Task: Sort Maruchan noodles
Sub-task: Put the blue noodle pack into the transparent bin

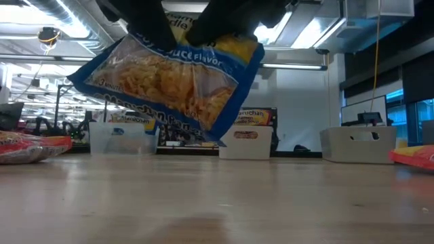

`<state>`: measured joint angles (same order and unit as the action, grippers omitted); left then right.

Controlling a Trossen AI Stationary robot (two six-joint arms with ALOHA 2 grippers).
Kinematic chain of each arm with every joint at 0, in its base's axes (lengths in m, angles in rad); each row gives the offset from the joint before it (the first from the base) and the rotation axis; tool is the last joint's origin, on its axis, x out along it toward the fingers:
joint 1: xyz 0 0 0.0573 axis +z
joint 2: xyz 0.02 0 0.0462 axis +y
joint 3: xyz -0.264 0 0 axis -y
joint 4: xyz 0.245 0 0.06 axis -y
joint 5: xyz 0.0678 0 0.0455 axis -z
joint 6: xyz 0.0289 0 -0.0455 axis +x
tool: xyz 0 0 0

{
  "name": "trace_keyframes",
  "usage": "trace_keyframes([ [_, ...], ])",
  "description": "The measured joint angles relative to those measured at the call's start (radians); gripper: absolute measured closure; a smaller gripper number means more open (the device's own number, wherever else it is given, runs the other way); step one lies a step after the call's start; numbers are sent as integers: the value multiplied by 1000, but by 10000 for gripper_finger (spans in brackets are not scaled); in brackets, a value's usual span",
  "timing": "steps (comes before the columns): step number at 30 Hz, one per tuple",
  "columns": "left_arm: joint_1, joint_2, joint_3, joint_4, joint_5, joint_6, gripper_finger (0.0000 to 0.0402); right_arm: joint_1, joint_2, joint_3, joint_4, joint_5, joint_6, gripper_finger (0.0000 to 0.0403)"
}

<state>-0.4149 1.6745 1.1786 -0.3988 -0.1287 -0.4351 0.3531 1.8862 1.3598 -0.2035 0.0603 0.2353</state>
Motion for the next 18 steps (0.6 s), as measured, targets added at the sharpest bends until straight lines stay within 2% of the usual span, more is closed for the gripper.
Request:
trace_keyframes([
  [7, -1, 0, 0, 1, 0, 0, 268, 0, 1, 0, 15, -10, 3, 290],
  [14, 1, -4, 1, -25, -13, 4, 297, -1, -21, 3, -55, -72, 21, 205],
  [18, -3, -36, 3, -85, -40, 3, 295, 18, -99, 6, -138, -23, 23, 170],
])
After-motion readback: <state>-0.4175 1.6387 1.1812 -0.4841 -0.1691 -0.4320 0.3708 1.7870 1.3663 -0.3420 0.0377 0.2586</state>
